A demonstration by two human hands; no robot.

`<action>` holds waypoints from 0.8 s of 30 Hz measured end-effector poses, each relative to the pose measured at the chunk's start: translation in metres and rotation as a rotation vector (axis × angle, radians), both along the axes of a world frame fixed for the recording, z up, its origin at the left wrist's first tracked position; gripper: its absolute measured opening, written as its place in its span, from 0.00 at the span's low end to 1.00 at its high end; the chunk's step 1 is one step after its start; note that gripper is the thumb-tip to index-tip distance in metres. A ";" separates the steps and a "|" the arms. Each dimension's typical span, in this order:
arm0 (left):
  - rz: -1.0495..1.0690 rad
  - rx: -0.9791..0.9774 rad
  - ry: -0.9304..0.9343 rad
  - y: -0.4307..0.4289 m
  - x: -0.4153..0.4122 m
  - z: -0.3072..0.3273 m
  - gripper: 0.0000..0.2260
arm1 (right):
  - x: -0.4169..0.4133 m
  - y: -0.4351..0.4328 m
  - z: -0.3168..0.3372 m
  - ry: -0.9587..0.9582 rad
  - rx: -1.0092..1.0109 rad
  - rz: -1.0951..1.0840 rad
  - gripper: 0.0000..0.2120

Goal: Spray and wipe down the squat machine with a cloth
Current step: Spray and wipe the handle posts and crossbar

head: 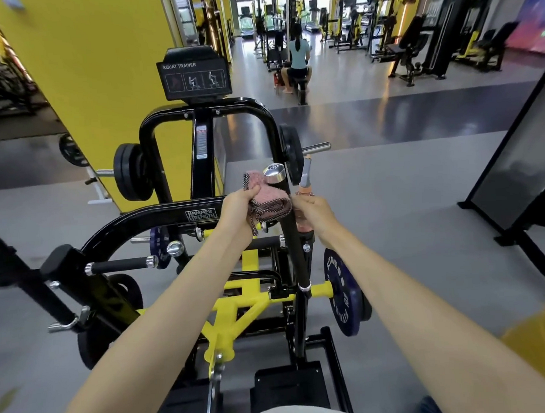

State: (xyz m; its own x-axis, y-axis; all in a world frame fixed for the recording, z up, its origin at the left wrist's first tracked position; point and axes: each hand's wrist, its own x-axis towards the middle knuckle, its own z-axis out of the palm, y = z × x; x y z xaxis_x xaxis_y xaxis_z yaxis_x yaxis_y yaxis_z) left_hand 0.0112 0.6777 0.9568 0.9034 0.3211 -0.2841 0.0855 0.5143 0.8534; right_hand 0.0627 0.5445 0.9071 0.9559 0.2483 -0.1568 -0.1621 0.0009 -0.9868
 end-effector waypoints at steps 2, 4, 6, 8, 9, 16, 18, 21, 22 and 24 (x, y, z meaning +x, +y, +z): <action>0.023 -0.043 -0.037 -0.001 -0.001 0.008 0.05 | 0.001 -0.001 0.000 0.004 0.005 0.007 0.14; 0.077 0.065 -0.061 -0.007 -0.004 0.010 0.07 | 0.001 -0.002 -0.001 -0.015 0.006 0.011 0.16; 0.165 0.382 -0.135 -0.016 -0.010 0.003 0.08 | 0.000 -0.001 -0.001 -0.026 -0.015 0.010 0.18; 0.257 0.776 -0.274 -0.025 -0.018 -0.010 0.05 | 0.002 -0.002 -0.004 -0.010 -0.020 0.013 0.18; 0.300 0.970 -0.351 -0.027 -0.020 -0.017 0.05 | 0.002 -0.002 -0.004 -0.007 -0.012 0.013 0.17; 0.509 1.899 -0.793 -0.013 0.008 -0.048 0.11 | 0.000 -0.002 0.011 0.026 -0.074 0.001 0.05; 0.508 1.954 -0.841 -0.011 0.010 -0.052 0.10 | 0.004 -0.002 0.007 0.044 -0.111 0.002 0.14; 0.446 2.028 -0.869 -0.007 0.012 -0.059 0.08 | 0.009 -0.001 0.004 0.038 -0.166 -0.018 0.20; 0.426 2.029 -0.877 -0.006 0.013 -0.061 0.08 | 0.010 -0.001 0.003 0.040 -0.168 -0.028 0.19; 0.388 2.012 -0.882 -0.006 0.015 -0.066 0.08 | 0.013 -0.002 0.002 0.031 -0.173 -0.031 0.18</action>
State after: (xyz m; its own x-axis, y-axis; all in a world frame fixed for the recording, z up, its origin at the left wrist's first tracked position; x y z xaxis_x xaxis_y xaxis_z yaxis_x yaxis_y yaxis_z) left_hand 0.0263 0.6714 0.8909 0.4193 -0.2776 0.8644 -0.3574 -0.9257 -0.1239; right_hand 0.0754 0.5428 0.9088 0.9567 0.1853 -0.2243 -0.1951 -0.1633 -0.9671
